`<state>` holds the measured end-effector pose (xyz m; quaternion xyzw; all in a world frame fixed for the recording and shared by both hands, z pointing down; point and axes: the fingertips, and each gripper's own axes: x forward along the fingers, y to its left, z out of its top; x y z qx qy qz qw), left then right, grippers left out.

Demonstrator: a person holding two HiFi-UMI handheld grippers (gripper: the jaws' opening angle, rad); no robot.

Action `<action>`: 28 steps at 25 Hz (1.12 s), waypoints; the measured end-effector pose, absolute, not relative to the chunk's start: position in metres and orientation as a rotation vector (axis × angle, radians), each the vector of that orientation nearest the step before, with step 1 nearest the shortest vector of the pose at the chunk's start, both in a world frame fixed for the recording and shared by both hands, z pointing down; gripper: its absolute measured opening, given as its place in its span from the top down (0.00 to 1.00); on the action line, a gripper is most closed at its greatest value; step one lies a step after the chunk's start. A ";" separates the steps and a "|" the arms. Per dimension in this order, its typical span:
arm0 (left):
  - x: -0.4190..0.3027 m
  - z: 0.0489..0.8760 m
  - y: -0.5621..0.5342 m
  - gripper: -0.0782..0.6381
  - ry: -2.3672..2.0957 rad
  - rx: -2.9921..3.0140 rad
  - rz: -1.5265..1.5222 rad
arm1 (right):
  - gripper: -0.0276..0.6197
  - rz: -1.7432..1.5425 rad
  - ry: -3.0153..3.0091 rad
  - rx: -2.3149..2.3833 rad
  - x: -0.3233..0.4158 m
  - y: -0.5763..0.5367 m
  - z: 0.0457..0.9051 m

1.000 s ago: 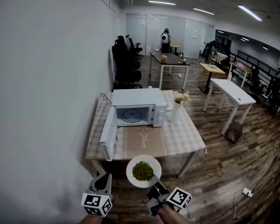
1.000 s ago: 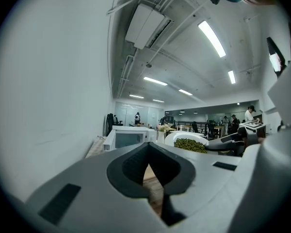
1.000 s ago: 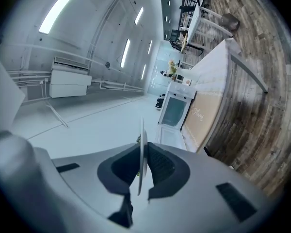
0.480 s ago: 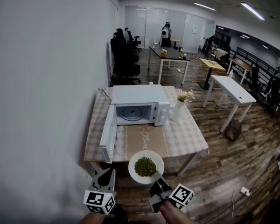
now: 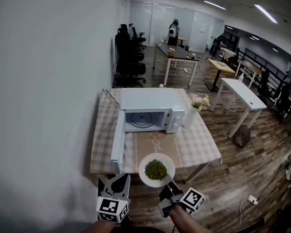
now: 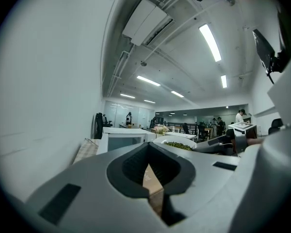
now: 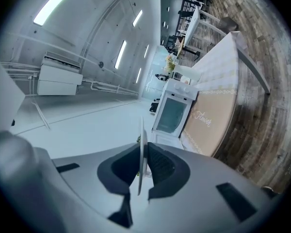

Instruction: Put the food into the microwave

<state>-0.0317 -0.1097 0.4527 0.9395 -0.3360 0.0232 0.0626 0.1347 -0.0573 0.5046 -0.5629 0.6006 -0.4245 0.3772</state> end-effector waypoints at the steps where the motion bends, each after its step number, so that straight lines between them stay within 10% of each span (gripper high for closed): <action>1: -0.031 0.453 -0.115 0.88 -1.007 2.838 0.067 | 0.90 -1.091 1.529 -1.448 0.134 -0.063 0.505; 28: 0.020 0.459 -0.212 0.88 -0.882 2.807 0.095 | 0.90 -1.161 1.502 -1.473 0.171 -0.203 0.521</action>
